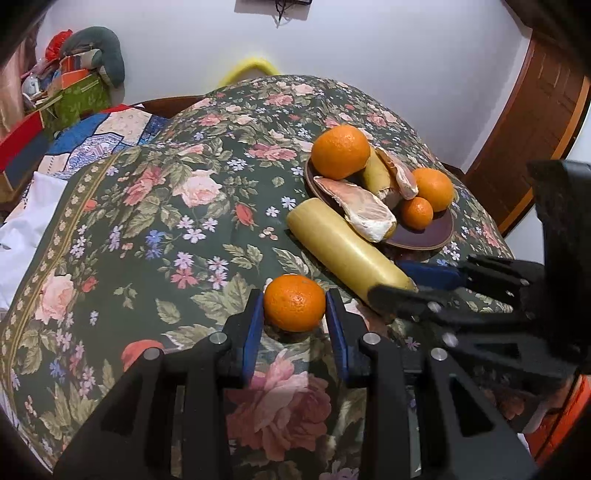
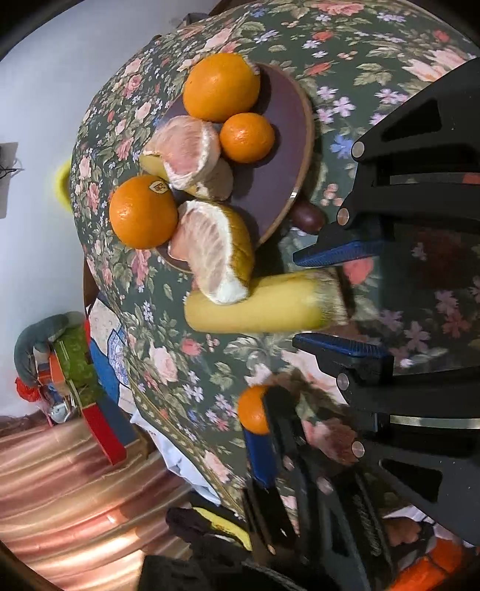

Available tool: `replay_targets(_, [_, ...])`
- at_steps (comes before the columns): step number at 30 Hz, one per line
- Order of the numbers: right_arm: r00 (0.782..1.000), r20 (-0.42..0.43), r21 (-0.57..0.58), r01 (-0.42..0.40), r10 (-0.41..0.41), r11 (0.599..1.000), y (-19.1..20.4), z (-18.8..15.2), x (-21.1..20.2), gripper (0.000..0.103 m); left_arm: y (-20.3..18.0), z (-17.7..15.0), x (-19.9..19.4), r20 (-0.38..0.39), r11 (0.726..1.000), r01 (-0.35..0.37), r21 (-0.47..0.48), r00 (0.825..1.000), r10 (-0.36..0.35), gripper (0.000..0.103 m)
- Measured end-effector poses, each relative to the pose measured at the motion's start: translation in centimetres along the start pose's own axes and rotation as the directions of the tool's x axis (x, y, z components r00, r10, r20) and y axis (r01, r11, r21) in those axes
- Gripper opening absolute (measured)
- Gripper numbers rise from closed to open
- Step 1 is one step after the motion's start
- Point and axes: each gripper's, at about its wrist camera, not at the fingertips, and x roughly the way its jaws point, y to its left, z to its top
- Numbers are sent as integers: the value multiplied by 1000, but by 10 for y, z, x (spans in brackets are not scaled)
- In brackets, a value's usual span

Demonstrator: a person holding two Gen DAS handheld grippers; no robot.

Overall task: Organize fruits
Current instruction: 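Grasp the second yellow corn cob with the right tool while the left holds the mandarin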

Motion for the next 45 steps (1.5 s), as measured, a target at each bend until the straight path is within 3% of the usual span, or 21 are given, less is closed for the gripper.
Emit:
replay_targets(6, [999, -20, -33, 32, -32, 999, 9, 12, 16, 34, 8, 2, 0, -1, 1000, -11, -21, 1000, 11, 33])
replay_targets(9, [1000, -26, -29, 4, -5, 1000, 8, 3, 8, 33, 8, 1, -5, 5, 1000, -10, -19, 1000, 10, 33])
replay_targets(17, [998, -56, -46, 24, -26, 999, 14, -18, -14, 33, 3, 0, -19, 30, 1000, 6, -21, 1000, -5, 33])
replay_targets(21, [997, -51, -79, 46, -50, 996, 19, -11, -6, 33, 3, 0, -19, 33, 1000, 4, -18, 999, -3, 33])
replay_targets(33, [999, -48, -63, 13, -16, 998, 14, 15, 21, 35, 14, 1, -6, 9, 999, -19, -36, 1000, 19, 33])
replay_targets(39, [1000, -1, -89, 18, -18, 996, 21, 6, 5, 34, 15, 3, -9, 17, 999, -22, -37, 1000, 23, 33])
replay_targets(45, [998, 67, -3, 12, -12, 1000, 10, -6, -27, 34, 7, 6, -22, 42, 999, -18, -28, 999, 20, 33])
